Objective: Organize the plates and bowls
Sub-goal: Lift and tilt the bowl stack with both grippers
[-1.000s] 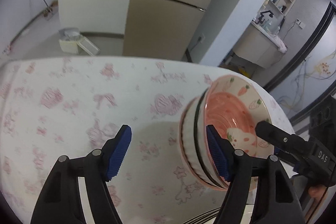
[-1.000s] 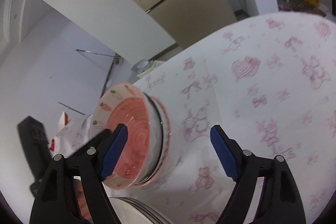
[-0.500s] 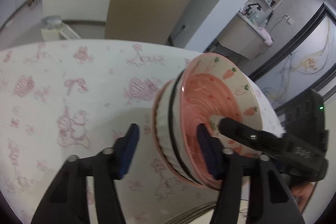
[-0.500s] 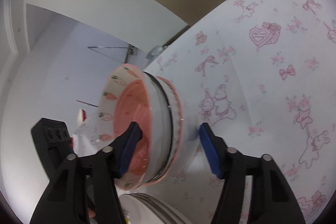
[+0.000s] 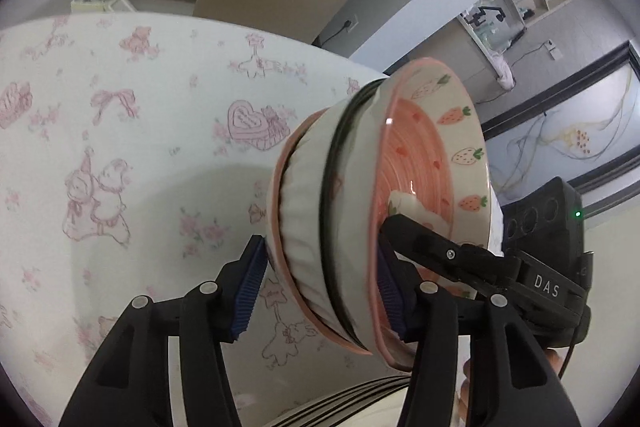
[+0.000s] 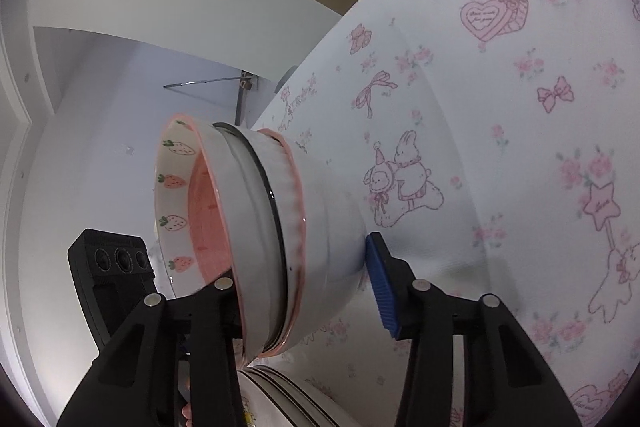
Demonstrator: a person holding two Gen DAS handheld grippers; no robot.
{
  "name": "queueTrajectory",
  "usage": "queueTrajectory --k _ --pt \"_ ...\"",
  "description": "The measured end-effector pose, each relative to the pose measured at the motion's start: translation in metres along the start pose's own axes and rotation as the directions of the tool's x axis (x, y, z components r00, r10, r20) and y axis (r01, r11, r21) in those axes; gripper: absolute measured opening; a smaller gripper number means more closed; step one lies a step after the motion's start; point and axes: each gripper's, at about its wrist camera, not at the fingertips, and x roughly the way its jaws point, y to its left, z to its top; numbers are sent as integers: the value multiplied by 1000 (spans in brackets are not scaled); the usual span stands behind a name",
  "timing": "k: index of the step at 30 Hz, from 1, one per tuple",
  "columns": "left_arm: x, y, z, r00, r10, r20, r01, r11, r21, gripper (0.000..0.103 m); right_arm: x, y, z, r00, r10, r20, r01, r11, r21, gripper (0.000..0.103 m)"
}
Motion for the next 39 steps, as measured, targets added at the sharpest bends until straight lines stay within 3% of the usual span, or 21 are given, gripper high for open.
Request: queueTrajectory --k 4,18,29,39 --pt "2 7 -1 999 -41 -17 40 998 -50 55 4 -5 1 999 30 -14 -30 999 23 44" --pt "-4 4 -9 999 -40 -15 39 997 -73 52 -4 9 -4 999 -47 14 47 999 13 42" --pt "-53 -23 -13 996 -34 78 34 999 0 52 -25 40 -6 997 12 71 -9 999 -48 42" --pt "-83 -28 -23 995 -44 92 44 999 2 52 -35 57 -11 996 11 90 -4 997 -77 42"
